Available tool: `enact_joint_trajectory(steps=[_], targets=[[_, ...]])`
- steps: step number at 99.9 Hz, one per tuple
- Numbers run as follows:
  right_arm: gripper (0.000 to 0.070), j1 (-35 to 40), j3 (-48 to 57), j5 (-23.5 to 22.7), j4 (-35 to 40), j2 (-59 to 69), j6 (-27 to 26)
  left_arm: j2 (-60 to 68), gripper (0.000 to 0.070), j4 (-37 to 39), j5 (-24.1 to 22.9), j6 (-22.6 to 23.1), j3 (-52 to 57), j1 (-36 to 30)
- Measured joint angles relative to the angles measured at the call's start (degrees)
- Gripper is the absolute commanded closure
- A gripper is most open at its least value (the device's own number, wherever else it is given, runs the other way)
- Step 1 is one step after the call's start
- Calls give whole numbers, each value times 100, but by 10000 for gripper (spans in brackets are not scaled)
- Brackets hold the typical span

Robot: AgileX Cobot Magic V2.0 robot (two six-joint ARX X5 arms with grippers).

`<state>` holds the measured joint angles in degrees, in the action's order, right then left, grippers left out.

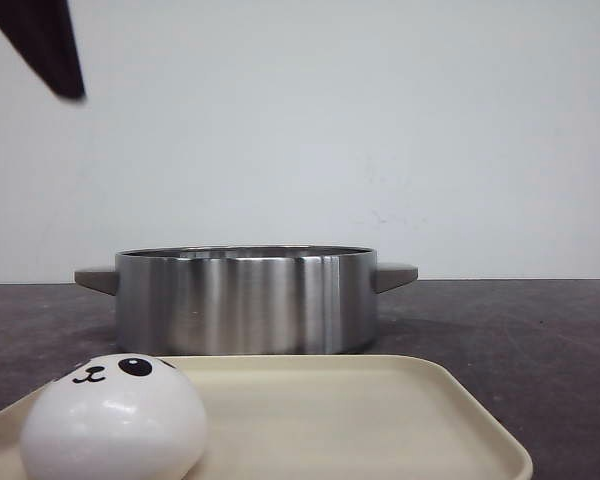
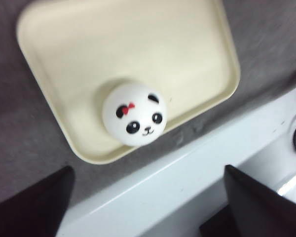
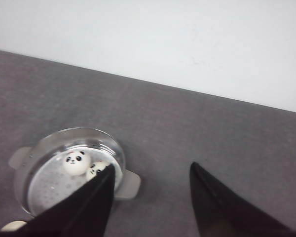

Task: Steam buns

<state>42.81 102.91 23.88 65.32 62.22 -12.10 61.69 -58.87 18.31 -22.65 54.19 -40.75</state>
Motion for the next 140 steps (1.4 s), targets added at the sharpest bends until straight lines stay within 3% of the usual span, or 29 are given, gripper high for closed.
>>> enact_joint_trajectory(steps=[22,64,71,82,89,125,140], targets=[[404,0,0,17,28,-31,11,743,69,269,-743,-57,0,-623],[404,0,0,15,103,-26,9,2142,80,931,-938,-94,0,-1115],[404,0,0,15,188,-28,-9,2258,181,1005,-940,-94,0,-1117],[404,0,0,15,275,-26,-20,2380,552,1084,-960,-83,0,-1117],[404,0,0,15,304,-26,-26,2402,700,1093,-957,-13,0,-1117],[404,0,0,15,302,-26,-35,2308,700,955,-890,352,4,-1117],[404,0,0,17,302,-26,-33,1661,700,752,-529,363,256,-1126]])
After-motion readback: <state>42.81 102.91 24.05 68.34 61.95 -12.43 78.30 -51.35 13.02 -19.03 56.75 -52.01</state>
